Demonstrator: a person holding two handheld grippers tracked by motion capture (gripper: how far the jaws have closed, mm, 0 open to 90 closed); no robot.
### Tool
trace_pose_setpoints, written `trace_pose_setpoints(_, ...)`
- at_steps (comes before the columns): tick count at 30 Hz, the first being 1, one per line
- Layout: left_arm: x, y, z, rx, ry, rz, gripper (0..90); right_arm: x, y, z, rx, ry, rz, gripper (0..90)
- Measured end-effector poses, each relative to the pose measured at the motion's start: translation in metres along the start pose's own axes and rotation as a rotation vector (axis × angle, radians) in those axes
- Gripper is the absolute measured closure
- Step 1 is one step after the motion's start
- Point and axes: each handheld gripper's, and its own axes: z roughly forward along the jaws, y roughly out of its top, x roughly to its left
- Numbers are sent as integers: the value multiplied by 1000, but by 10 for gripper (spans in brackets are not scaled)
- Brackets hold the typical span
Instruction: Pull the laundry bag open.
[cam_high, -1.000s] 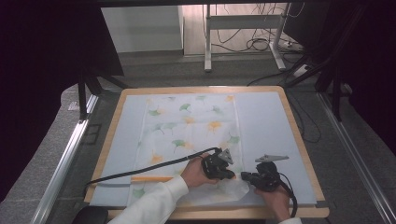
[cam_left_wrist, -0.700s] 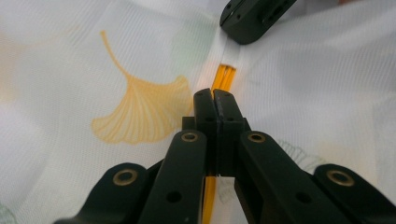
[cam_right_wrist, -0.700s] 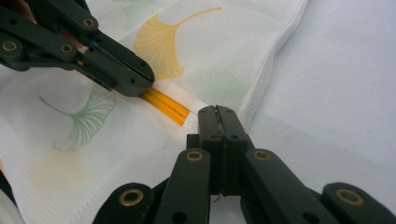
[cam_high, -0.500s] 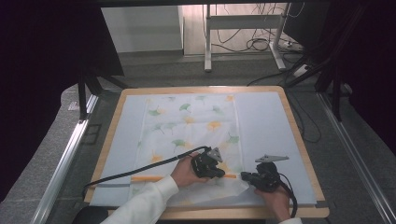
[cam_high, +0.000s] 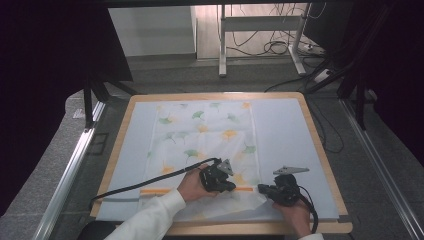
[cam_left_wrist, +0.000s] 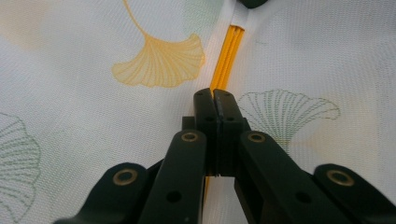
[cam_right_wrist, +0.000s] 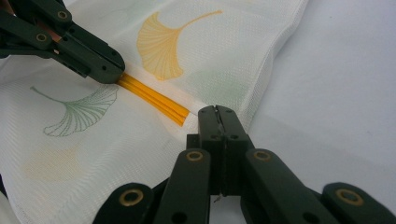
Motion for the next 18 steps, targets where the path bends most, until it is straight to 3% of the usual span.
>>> trace_pose_setpoints(3,6,-6,-3,-10,-23,-27,900,0,0,0,-1,2,1,896)
trace_pose_setpoints(18,12,-27,-19,-10,-3,-63,900,0,-1,0,-9,5,4,896)
